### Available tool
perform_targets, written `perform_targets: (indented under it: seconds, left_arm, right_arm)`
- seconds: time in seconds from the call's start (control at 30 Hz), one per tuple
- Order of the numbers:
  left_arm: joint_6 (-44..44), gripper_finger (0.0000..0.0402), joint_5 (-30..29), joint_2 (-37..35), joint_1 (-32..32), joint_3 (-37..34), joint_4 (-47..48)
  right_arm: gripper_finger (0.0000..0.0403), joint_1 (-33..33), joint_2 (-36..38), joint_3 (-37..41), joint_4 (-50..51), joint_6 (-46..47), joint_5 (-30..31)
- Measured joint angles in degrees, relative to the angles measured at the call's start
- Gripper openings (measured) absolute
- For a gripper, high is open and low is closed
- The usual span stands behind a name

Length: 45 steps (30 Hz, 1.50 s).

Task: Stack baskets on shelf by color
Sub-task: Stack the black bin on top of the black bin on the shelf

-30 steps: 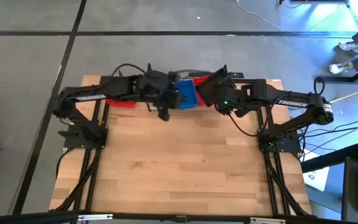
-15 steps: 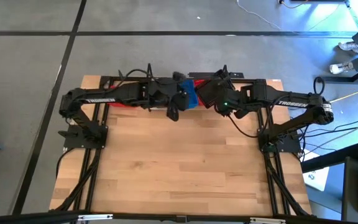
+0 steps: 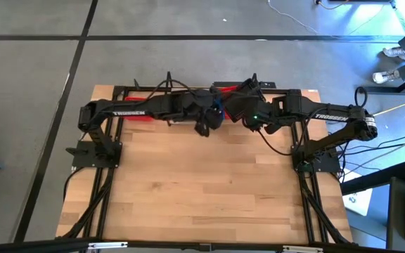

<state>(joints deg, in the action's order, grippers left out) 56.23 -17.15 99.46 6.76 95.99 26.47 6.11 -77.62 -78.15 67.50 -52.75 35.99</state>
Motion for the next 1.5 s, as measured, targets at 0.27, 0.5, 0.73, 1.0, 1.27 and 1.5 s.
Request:
perform_targets:
  seconds: [0.27,0.5,0.73,1.0,1.27,1.5]
  left_arm:
    - [0.91,0.0047,0.0,2.3,1.72,-0.05,0.32]
    - [2.09,0.0047,-0.11,3.25,2.38,-0.02,-0.57]
    - [2.49,0.0047,-0.22,3.25,2.4,-0.02,-0.94]
    - [3.06,0.0047,-0.44,3.25,2.12,-0.02,-1.56]
    - [8.02,0.0047,-3.27,3.23,1.31,-0.02,-1.74]
    - [8.73,0.0047,-3.32,3.23,1.6,-0.02,-1.74]
  right_arm:
    - [0.0005,0.0,0.0,0.0,-0.03,0.0,0.0]
    - [0.0005,0.0,0.0,0.02,-0.02,0.0,0.01]
    - [0.0005,0.0,0.0,0.02,-0.07,0.02,0.0]
    - [0.0005,0.02,0.0,0.02,-0.32,0.0,0.0]
    - [0.0005,0.0,0.0,0.02,-0.41,0.02,-0.04]
    - [0.0005,0.0,0.0,0.02,-0.41,0.14,-0.04]
